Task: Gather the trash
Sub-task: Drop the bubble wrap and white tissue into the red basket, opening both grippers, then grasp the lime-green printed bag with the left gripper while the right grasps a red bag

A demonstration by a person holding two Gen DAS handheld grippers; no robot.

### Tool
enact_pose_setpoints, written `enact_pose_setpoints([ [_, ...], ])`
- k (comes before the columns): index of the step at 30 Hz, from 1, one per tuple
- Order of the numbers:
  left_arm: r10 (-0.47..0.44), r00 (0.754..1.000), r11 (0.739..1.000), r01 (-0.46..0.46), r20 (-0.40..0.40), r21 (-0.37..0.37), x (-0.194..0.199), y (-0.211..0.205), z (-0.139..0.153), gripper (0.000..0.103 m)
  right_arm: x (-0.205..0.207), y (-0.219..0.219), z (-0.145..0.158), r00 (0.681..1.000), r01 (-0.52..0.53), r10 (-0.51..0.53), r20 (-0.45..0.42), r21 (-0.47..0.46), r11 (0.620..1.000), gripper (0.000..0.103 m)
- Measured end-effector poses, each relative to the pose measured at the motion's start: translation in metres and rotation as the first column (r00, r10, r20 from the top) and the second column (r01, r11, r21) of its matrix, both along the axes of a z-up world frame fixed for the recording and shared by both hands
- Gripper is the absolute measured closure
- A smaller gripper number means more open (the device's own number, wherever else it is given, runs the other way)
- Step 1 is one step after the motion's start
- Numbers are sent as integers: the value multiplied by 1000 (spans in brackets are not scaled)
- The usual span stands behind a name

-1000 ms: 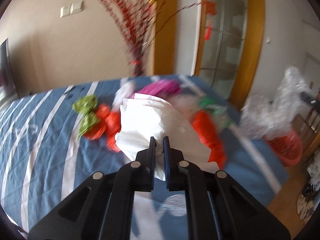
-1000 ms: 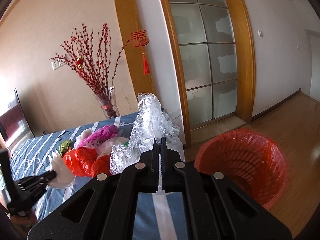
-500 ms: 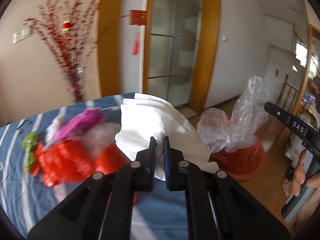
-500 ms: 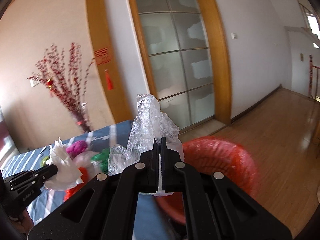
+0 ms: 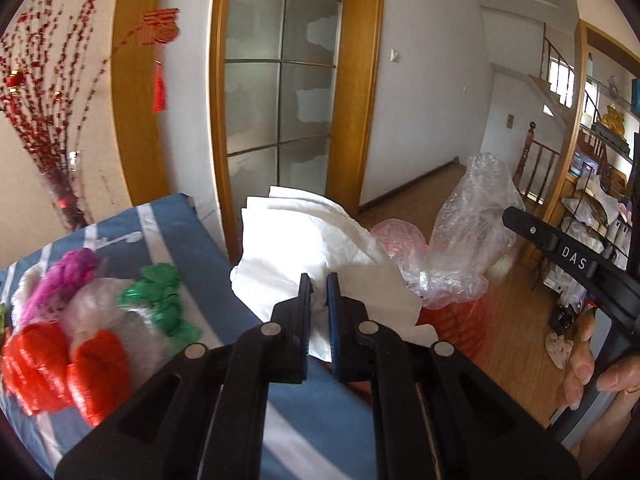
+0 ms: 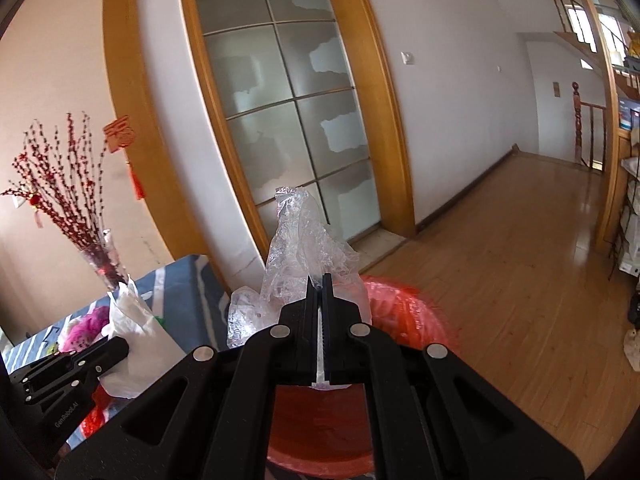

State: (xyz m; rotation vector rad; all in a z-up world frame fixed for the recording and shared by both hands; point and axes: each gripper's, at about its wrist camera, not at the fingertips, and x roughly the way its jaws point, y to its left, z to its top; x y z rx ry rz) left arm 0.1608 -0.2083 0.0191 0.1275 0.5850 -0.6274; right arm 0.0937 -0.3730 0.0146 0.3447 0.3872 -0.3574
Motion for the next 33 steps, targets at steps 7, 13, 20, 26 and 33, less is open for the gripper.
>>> enact_pose_setpoints([
  [7,-40,998,999,41,-40,10,16,-27,-18,93,4,-11,-8,999,28,-28,-20,12,1000,101],
  [13,-51,995,998,53,-87,22,29,-47,-34,84,5,-21,-13,999,33,-32,-39,32,999,98],
  [20,-23,994,998,29,-108,55,33,-47,-50,69,0,-23,-22,996,56,-54,-67,33,998,72],
  [26,34,998,997,-29,-58,74,24,-22,-46,54,-2,-9,-23,995,38,-39,-86,-22,999,71],
  [33,138,987,984,-146,77,105,0,37,-30,38,4,26,-19,995,-69,66,-74,-48,996,54],
])
